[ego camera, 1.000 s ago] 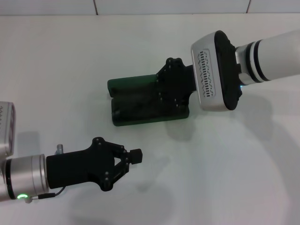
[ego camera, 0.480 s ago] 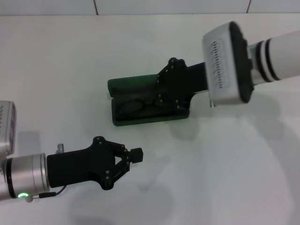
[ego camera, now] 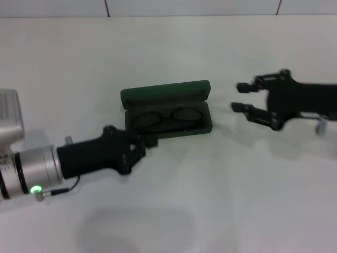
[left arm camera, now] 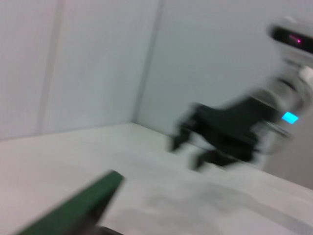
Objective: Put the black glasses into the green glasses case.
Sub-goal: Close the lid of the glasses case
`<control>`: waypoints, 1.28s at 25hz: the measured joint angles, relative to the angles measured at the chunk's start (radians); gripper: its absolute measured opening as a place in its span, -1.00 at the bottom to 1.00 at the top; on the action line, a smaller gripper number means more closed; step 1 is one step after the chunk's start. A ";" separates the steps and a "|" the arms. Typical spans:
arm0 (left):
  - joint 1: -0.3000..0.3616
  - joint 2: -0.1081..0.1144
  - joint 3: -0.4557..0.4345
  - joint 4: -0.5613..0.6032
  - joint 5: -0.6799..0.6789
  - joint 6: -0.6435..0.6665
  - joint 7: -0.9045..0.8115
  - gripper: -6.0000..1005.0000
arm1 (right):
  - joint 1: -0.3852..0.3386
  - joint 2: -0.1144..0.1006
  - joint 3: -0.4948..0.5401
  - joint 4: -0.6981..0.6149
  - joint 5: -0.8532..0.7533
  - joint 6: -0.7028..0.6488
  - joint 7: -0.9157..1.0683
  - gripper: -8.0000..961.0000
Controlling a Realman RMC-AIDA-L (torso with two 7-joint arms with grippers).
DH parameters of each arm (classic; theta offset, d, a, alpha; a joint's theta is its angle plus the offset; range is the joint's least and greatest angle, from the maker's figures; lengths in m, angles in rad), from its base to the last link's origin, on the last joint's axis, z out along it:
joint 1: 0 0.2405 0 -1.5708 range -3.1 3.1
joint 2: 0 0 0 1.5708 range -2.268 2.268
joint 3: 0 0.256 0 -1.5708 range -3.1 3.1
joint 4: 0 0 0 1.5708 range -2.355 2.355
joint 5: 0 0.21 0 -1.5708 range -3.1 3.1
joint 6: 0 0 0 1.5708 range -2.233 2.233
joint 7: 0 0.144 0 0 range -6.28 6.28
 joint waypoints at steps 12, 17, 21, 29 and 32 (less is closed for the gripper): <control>-0.050 0.026 -0.043 0.038 -0.003 -0.230 -0.163 -0.93 | -0.086 -0.021 0.097 0.295 0.004 -0.237 -0.189 0.21; -0.077 0.025 -0.033 0.037 0.018 -0.289 -0.195 -0.93 | -0.095 -0.011 0.098 0.312 -0.007 -0.204 -0.198 0.38; -0.088 0.019 -0.019 0.035 0.049 -0.319 -0.197 -0.93 | -0.091 -0.009 0.099 0.316 -0.008 -0.189 -0.203 0.38; -0.100 0.001 -0.013 0.039 0.056 -0.372 -0.190 -0.93 | -0.088 -0.007 0.097 0.317 -0.009 -0.182 -0.204 0.37; -0.107 -0.002 -0.013 0.039 0.057 -0.381 -0.189 -0.93 | -0.086 -0.007 0.098 0.317 -0.009 -0.181 -0.204 0.37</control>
